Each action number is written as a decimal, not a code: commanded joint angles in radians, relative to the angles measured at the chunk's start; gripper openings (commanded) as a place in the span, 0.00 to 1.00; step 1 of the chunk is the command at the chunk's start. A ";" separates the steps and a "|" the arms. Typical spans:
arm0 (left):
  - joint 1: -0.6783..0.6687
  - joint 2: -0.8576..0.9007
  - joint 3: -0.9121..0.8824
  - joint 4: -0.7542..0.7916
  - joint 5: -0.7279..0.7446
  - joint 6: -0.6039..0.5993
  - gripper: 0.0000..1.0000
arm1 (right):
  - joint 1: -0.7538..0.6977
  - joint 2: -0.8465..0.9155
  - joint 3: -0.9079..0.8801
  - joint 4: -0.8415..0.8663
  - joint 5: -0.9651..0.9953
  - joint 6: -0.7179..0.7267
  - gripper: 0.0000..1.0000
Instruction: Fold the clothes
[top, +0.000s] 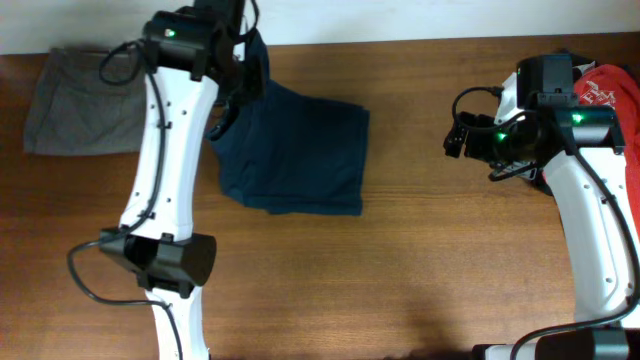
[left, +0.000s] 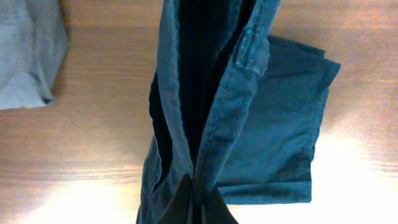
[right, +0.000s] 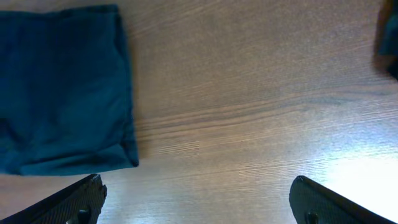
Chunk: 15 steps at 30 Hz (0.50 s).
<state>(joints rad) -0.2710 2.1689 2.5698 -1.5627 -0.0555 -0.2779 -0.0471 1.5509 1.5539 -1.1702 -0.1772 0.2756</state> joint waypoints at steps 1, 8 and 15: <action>-0.055 0.044 0.016 0.029 0.015 -0.089 0.00 | -0.006 0.040 -0.002 0.011 -0.027 -0.009 0.99; -0.127 0.105 0.016 0.111 0.015 -0.175 0.01 | -0.007 0.096 -0.002 0.057 -0.060 -0.006 0.99; -0.173 0.107 0.017 0.175 0.071 -0.208 0.00 | -0.007 0.139 -0.003 0.095 -0.052 -0.006 0.99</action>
<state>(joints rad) -0.4232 2.2761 2.5694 -1.4078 -0.0395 -0.4557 -0.0471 1.6524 1.5539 -1.0855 -0.2234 0.2764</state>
